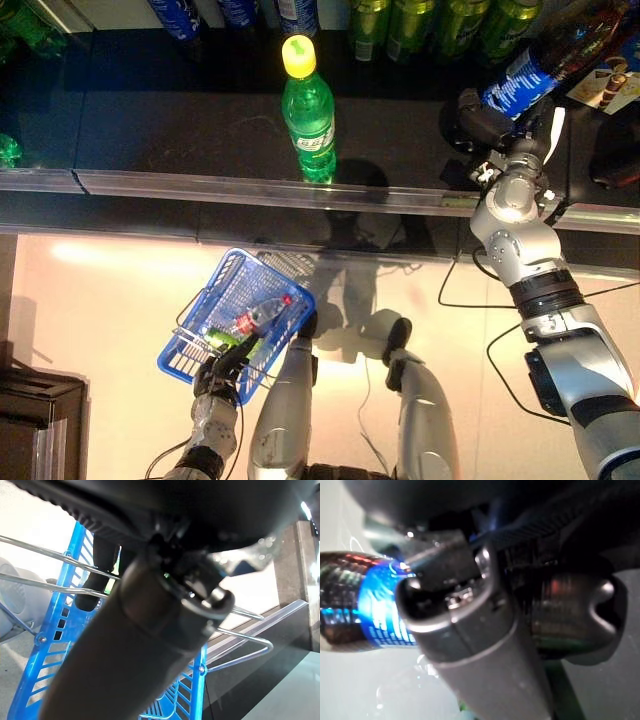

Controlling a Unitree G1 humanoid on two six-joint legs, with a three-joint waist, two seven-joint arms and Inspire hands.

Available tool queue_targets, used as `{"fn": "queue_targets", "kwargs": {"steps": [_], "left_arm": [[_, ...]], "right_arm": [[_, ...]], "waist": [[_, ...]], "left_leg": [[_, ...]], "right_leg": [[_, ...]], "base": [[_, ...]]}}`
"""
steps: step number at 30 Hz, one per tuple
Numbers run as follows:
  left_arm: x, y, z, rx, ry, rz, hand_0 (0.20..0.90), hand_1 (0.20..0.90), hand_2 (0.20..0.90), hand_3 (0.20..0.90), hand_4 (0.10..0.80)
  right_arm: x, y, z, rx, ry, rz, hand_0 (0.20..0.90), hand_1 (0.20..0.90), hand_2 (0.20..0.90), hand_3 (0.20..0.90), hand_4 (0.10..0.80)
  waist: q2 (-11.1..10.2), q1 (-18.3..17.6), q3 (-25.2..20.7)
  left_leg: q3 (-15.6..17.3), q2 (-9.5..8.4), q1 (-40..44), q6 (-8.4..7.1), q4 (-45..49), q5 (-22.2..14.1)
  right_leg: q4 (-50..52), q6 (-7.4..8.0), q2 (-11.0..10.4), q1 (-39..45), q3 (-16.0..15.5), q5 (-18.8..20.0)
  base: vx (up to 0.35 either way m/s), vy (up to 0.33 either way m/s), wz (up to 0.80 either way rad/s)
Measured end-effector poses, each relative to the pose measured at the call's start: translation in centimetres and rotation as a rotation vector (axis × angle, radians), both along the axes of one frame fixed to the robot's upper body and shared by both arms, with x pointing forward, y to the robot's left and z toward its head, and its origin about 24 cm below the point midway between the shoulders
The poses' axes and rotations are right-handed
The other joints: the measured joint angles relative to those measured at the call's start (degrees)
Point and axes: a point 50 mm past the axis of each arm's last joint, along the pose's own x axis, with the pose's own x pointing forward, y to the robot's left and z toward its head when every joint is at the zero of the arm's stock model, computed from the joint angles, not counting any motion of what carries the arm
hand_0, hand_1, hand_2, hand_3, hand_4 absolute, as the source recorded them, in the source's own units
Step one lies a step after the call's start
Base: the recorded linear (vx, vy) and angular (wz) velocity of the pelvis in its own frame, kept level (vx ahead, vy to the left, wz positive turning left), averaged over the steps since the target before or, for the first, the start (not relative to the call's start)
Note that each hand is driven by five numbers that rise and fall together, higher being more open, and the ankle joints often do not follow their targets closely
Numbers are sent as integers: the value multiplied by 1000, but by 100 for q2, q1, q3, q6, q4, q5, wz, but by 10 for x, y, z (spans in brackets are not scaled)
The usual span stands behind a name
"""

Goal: Pick up the drink and place into the basket.

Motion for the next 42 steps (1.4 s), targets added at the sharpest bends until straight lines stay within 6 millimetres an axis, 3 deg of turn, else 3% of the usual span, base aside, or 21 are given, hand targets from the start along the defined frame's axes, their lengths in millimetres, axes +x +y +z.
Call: {"fn": "queue_targets", "kwargs": {"steps": [8, 12, 16, 20, 28, 36, 42], "left_arm": [[0, -1, -1, -6, -3, -4, 300, 300, 300, 200, 100], [-5, -3, -4, -21, 0, 5, 300, 300, 300, 200, 100], [-19, -3, -11, -41, 18, 31, 300, 300, 300, 200, 100], [-37, 1, -19, -59, 34, 68, 300, 300, 300, 200, 100], [-56, 4, -24, -96, 31, 158, 300, 300, 300, 200, 100], [-58, 3, -20, -96, -1, 155, 300, 300, 300, 200, 100], [-49, 2, -12, -99, -60, 139, 300, 300, 300, 200, 100]], "right_arm": [[-1, -1, -10, -4, 27, 8, 300, 300, 300, 200, 100], [-11, 4, -36, -69, 96, 70, 300, 300, 300, 200, 100], [-31, 20, -78, -182, 190, 199, 300, 300, 300, 200, 100], [-49, 29, -91, -222, 195, 288, 300, 300, 300, 200, 100], [-73, 54, -92, -288, 145, 485, 300, 300, 300, 200, 100], [-85, 71, -89, -328, 127, 653, 300, 300, 300, 200, 100], [-98, 92, -78, -331, 69, 820, 300, 300, 300, 200, 100]], "waist": [[4, 20, 2], [12, 30, 7], [13, -35, 8], [8, -55, 5], [6, -123, -6], [10, -34, -28], [13, 42, -68]], "left_leg": [[4, -18, 134, 0, -14, 0], [12, -37, 412, 17, -59, -11], [19, -65, 856, 72, -177, -48], [69, -39, 1344, 72, -409, -53], [71, 13, 1938, 71, -757, -53], [65, 49, 2318, 8, -1035, -10], [5, 76, 2322, -1, -1064, -5]], "right_leg": [[79, 23, -28, 97, 3, -10], [102, 15, -53, 344, 8, -75], [102, 38, -79, 751, 12, -174], [47, 64, -89, 1174, -1, -250], [-41, 86, -76, 1698, -90, -409], [-224, 163, -47, 2034, -163, -457], [-294, 169, -34, 2126, -288, -463]], "base": [[-38, 6, 1], [0, 0, 0], [8, -5, 2], [65, -6, 4], [50, 13, 4], [4, 1, 2], [-56, -44, 9]]}}
